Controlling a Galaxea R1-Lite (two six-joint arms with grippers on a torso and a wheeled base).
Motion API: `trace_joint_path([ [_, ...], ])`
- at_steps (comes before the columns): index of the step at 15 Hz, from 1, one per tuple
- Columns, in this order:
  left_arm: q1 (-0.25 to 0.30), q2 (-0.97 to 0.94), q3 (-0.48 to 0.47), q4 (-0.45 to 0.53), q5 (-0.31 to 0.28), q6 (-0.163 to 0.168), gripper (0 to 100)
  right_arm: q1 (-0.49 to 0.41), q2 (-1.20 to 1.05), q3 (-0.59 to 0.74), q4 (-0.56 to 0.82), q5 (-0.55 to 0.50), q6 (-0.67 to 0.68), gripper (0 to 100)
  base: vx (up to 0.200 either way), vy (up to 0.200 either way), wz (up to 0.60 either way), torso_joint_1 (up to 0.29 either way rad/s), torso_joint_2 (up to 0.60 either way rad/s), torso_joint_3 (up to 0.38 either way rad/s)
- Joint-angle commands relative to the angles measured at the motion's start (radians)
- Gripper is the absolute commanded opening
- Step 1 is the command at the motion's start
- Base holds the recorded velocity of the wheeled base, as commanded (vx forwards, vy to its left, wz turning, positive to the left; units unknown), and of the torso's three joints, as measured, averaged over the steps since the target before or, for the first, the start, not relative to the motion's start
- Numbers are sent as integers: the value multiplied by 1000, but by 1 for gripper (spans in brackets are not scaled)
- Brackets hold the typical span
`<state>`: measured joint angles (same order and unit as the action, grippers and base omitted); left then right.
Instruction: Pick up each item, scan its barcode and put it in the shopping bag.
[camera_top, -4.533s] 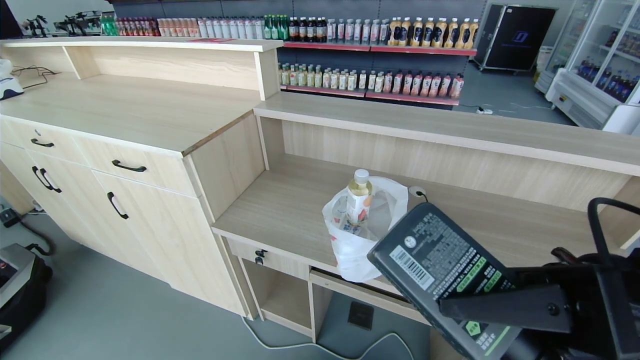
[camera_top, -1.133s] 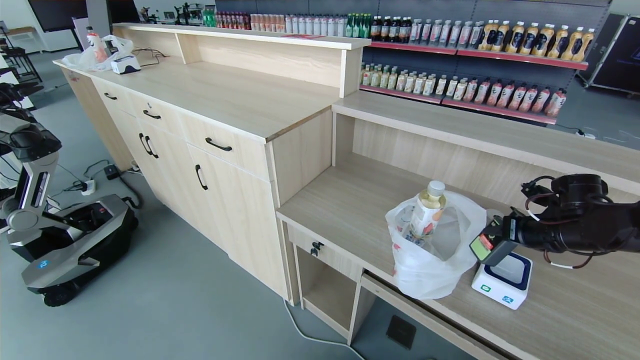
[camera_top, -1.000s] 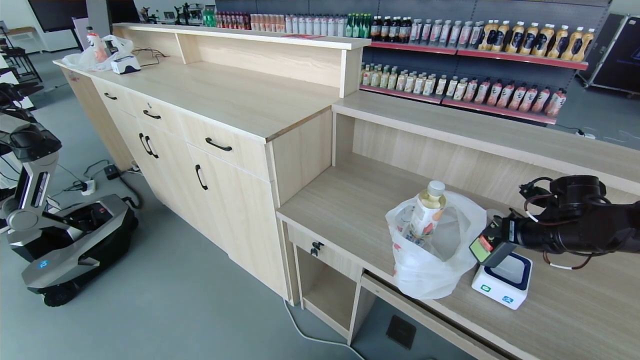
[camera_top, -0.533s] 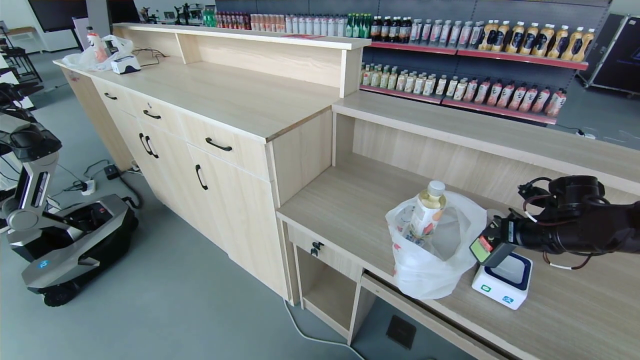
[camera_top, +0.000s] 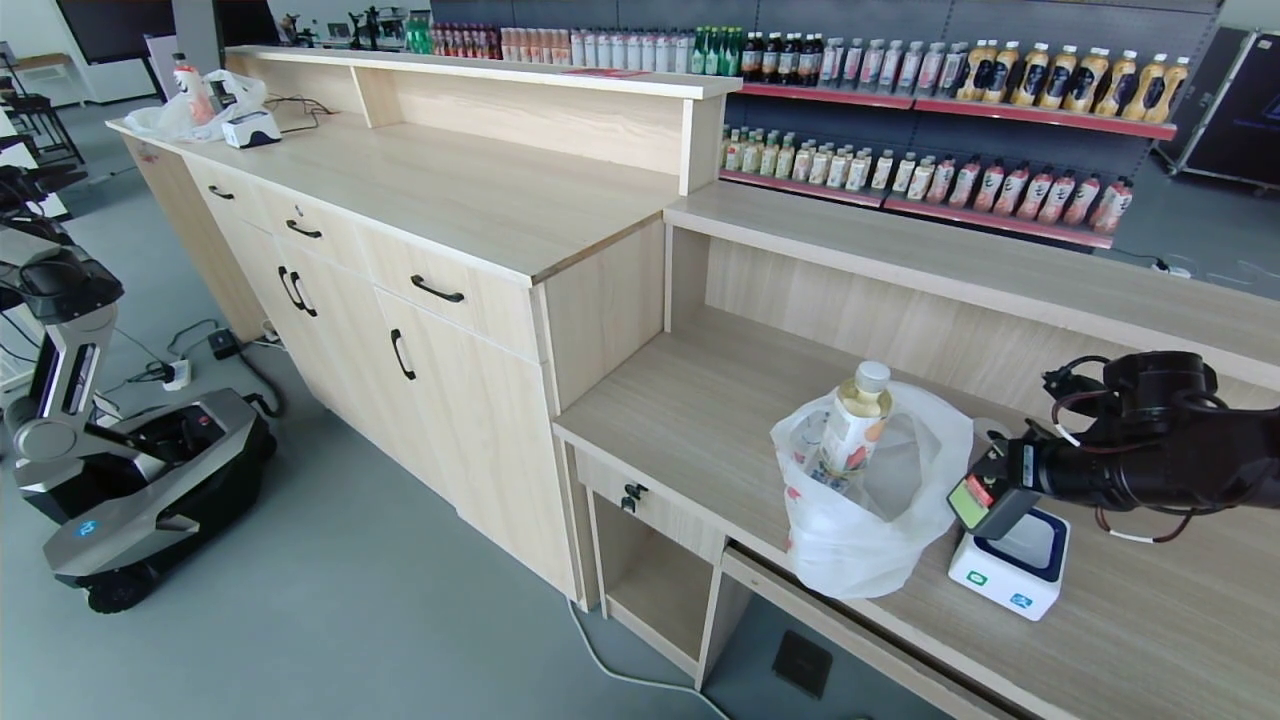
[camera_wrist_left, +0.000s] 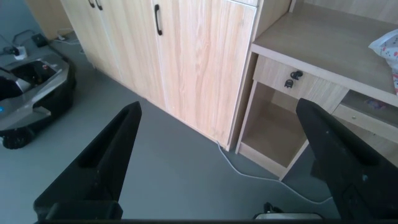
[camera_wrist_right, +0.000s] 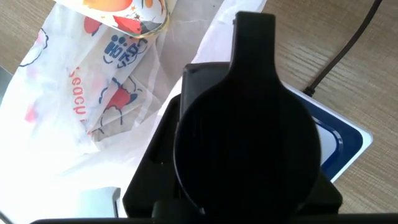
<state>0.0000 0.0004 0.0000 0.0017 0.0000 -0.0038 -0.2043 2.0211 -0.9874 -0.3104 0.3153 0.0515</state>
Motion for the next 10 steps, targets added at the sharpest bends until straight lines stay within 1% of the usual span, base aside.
trace_joint_path([
  [1,0,0,0,0,2,-1,100,-3,-18,15,-3,2,2,0,0,0,0,0,0,0],
  [10,0,0,0,0,0,-1,100,-6,-51,59,-12,1,42,0,0,0,0,0,0,0],
])
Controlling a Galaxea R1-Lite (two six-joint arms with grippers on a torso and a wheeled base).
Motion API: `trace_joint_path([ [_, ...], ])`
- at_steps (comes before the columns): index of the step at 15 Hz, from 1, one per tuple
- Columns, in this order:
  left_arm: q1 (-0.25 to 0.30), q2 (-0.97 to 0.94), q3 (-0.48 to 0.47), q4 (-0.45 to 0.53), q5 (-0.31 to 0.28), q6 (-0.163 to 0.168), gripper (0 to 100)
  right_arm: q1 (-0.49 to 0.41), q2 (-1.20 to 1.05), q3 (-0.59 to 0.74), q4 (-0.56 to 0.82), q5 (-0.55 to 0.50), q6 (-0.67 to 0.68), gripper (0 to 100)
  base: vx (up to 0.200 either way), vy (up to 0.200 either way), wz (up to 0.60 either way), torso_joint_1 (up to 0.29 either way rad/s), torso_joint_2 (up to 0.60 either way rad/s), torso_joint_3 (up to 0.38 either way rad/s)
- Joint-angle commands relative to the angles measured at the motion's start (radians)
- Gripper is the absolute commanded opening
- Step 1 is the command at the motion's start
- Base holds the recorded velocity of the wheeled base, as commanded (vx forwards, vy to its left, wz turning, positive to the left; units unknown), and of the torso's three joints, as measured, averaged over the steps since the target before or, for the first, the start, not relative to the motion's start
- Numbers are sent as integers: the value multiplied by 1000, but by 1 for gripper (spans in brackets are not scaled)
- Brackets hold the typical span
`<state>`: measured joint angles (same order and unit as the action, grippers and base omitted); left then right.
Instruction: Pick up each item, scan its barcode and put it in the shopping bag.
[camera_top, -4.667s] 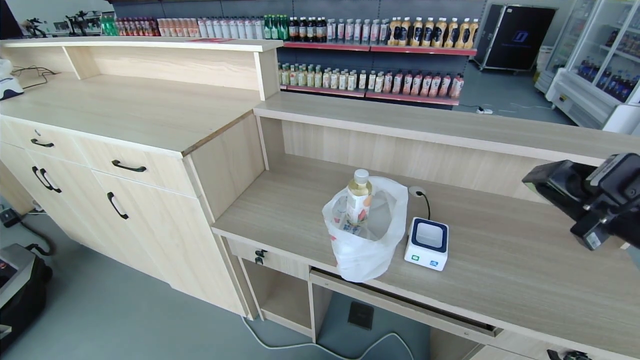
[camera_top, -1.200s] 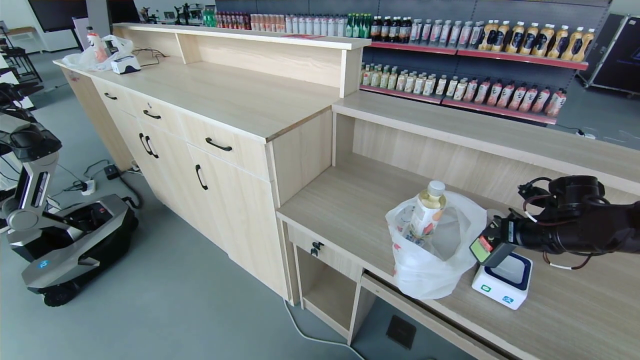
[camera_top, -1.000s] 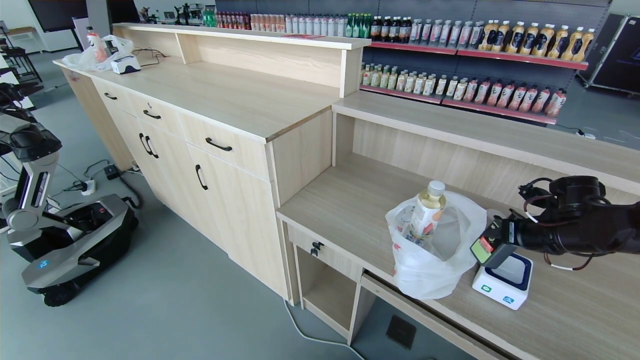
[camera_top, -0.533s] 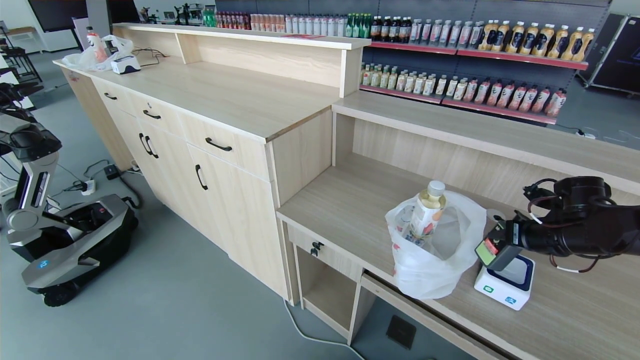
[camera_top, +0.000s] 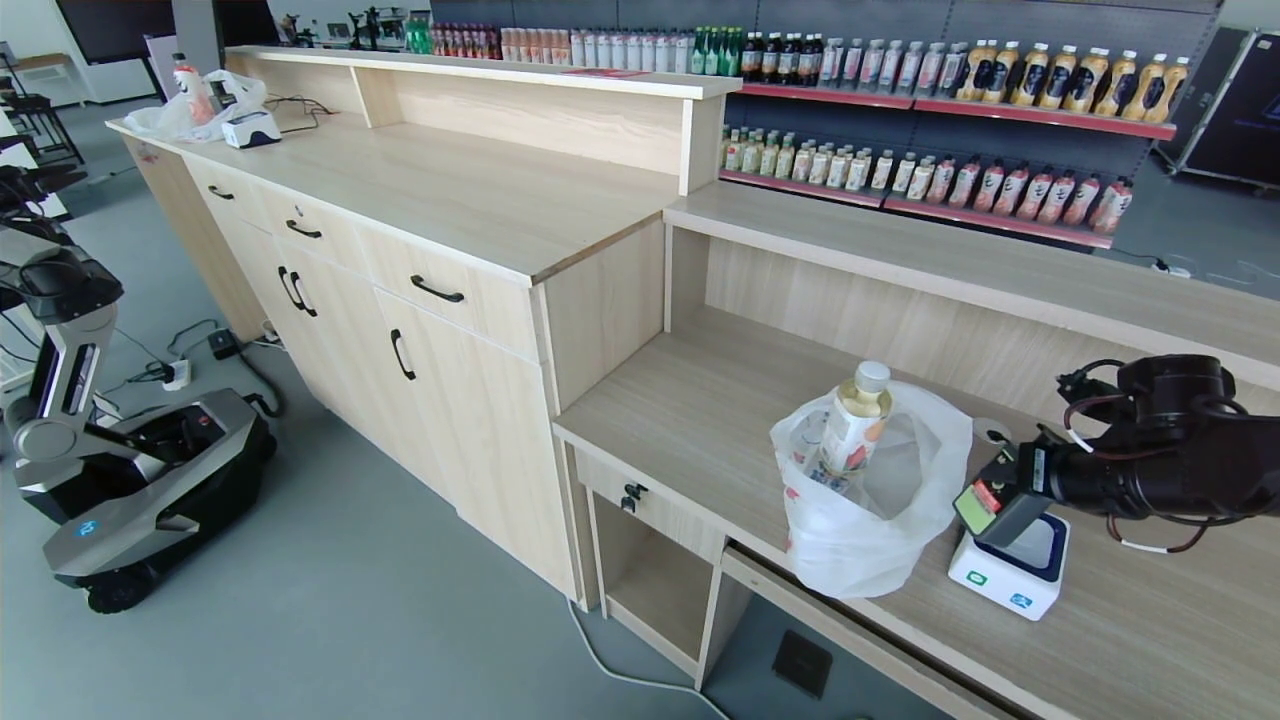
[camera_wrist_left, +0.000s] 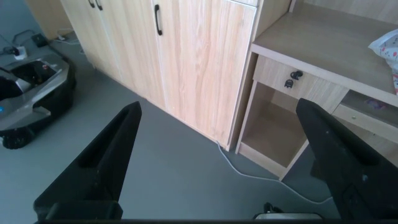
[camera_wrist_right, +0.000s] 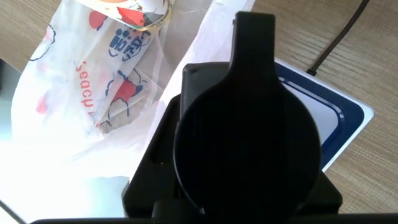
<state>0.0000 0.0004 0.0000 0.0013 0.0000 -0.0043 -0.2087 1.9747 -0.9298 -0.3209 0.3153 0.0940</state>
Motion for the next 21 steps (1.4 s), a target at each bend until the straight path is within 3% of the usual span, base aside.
trace_joint_path([
  [1,0,0,0,0,0,0,100,-1,-4,0,-4,1,12,0,0,0,0,0,0,0],
  [21,0,0,0,0,2,0,100,-31,4,-7,-21,-19,16,0,0,0,0,0,0,0],
])
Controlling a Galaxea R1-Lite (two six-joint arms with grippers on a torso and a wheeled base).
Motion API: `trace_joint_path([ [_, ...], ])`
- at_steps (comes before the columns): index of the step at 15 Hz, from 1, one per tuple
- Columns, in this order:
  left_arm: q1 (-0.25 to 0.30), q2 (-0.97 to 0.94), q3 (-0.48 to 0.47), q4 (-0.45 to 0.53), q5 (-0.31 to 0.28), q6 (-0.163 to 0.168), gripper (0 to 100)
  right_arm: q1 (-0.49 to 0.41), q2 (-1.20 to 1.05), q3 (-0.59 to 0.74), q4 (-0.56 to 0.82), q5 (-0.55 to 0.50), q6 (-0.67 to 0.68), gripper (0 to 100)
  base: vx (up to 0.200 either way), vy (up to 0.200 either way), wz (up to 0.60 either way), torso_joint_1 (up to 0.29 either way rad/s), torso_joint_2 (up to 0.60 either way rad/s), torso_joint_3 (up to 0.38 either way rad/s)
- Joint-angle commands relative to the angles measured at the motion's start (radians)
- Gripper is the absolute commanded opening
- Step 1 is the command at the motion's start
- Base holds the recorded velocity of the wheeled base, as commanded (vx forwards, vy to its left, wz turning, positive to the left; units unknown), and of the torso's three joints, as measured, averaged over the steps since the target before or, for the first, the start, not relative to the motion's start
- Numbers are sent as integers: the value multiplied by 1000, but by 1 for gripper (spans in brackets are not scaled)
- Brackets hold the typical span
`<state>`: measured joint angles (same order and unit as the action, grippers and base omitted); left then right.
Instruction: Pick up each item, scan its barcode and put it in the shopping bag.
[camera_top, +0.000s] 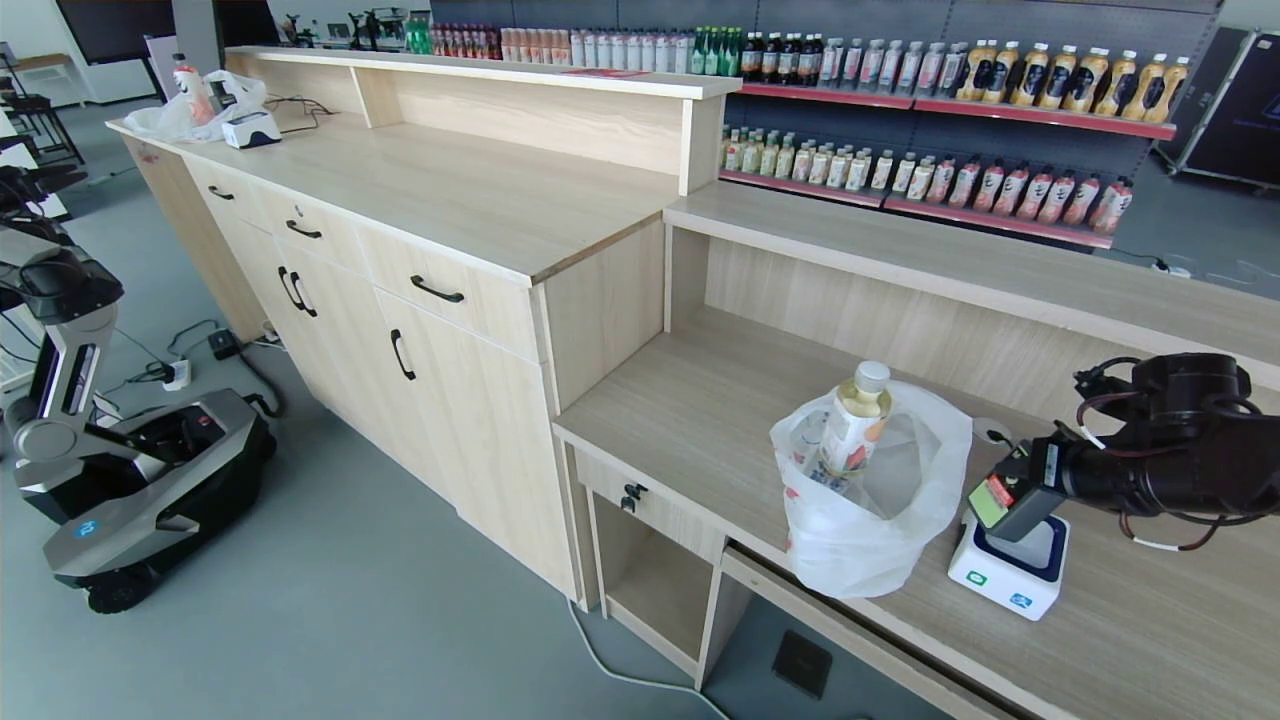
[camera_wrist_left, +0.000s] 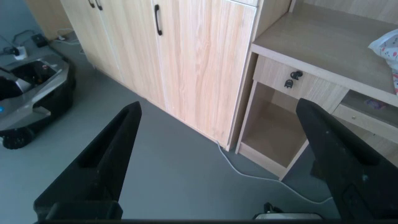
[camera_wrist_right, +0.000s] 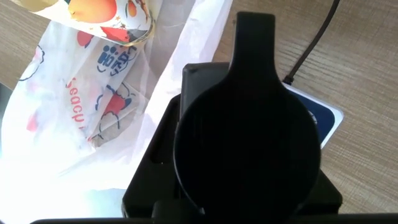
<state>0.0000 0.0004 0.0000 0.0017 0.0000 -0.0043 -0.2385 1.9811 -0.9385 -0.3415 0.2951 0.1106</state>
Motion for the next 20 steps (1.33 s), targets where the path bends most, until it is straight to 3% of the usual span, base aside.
trace_joint_path([
  [1,0,0,0,0,0,0,100,-1,-2,1,-1,1,0,0,0,0,0,0,0,0],
  [2,0,0,0,0,0,0,100,16,-42,1,-54,1,-58,0,0,0,0,0,0,0],
  [4,0,0,0,0,0,0,100,30,-168,89,-188,-7,-299,0,0,0,0,0,0,0],
  [6,0,0,0,0,2,0,100,-28,-265,259,-370,-25,-644,0,0,0,0,0,0,0],
  [8,0,0,0,0,2,0,100,-76,-307,369,-513,-21,-904,0,0,0,0,0,0,0],
  [11,0,0,0,0,0,0,100,-39,-321,376,-527,72,-942,0,0,0,200,1,1,2],
  [14,0,0,0,0,0,0,100,58,-317,380,-513,79,-941,0,0,0,400,-2,0,2],
  [17,0,0,0,0,0,0,100,125,-291,374,-332,81,-941,0,0,0,0,0,0,0],
  [20,0,0,0,0,0,0,100,169,-160,359,-347,84,-941,0,0,0,0,0,0,0],
])
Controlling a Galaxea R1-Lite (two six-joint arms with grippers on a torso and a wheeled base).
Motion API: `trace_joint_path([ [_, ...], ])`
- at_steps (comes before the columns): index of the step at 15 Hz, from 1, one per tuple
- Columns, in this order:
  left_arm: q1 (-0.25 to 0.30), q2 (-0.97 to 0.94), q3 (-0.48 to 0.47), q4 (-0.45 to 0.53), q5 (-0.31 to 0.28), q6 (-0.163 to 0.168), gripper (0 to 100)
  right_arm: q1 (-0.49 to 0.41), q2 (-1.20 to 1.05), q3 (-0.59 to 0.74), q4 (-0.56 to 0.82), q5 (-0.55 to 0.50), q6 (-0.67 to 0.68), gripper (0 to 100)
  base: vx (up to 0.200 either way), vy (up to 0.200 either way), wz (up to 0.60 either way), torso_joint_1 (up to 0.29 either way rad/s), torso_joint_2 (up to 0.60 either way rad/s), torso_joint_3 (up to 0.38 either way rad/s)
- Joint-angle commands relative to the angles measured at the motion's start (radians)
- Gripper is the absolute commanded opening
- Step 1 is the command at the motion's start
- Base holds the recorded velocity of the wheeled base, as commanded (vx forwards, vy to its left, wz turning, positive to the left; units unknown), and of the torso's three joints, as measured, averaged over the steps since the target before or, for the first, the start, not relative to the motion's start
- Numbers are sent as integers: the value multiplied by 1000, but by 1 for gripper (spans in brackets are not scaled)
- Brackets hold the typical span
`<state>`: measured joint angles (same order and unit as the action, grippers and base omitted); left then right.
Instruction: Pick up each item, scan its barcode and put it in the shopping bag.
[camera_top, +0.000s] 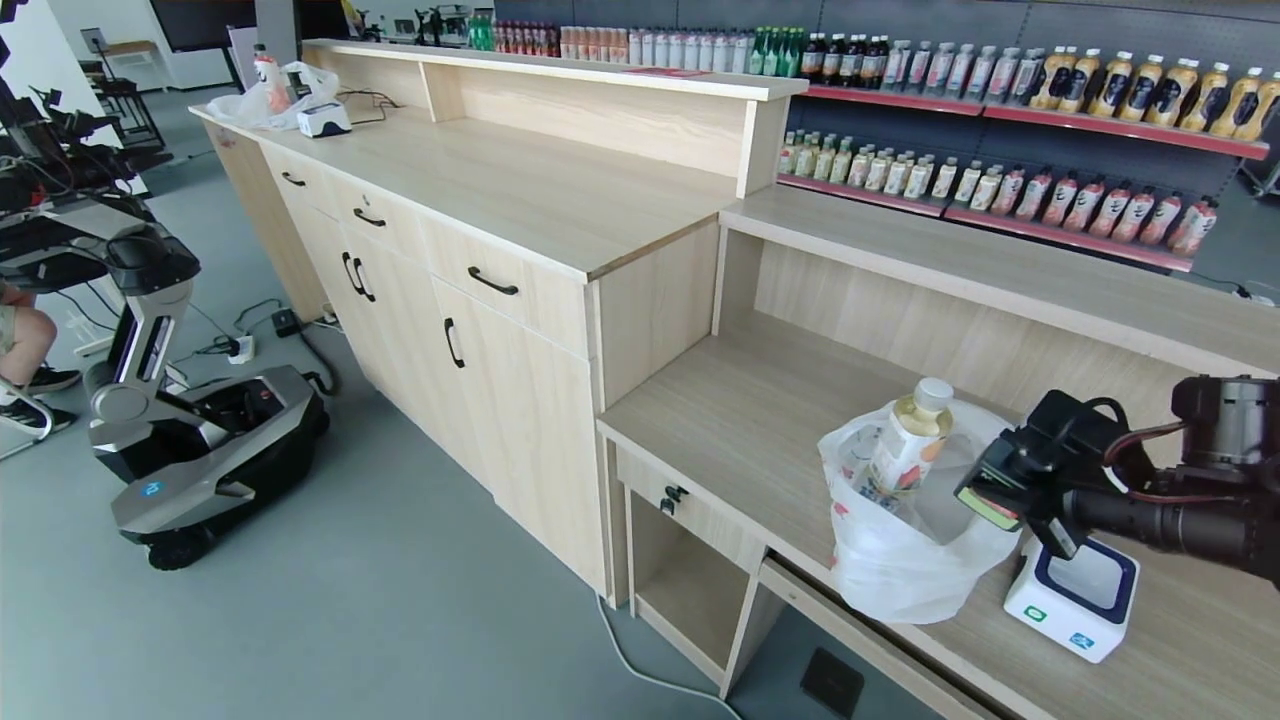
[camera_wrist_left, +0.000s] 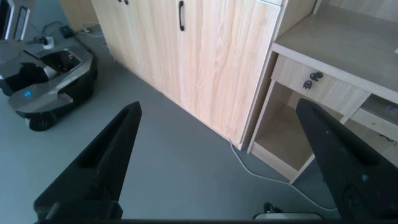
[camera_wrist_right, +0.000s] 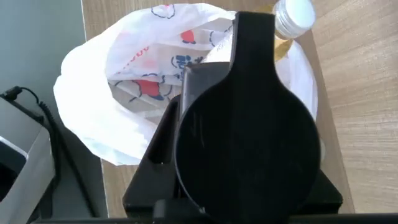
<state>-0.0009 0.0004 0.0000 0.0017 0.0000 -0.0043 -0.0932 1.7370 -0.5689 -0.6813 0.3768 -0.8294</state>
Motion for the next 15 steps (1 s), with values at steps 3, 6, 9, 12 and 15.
trace_joint_path([
  [3,1,0,0,0,0,0,100,99,225,-72,-84,5,113,0,0,0,0,0,0,0],
  [6,1,0,0,0,0,0,100,162,360,-172,-165,5,213,0,0,0,0,0,0,0],
  [9,1,0,0,0,0,0,100,184,464,-206,-235,4,236,0,0,0,0,0,0,0],
  [12,1,0,0,0,2,0,100,176,506,-209,-239,-1,237,0,0,0,0,0,0,0],
  [15,1,0,0,0,2,0,100,165,524,-216,-239,-7,237,0,0,0,0,0,0,0],
])
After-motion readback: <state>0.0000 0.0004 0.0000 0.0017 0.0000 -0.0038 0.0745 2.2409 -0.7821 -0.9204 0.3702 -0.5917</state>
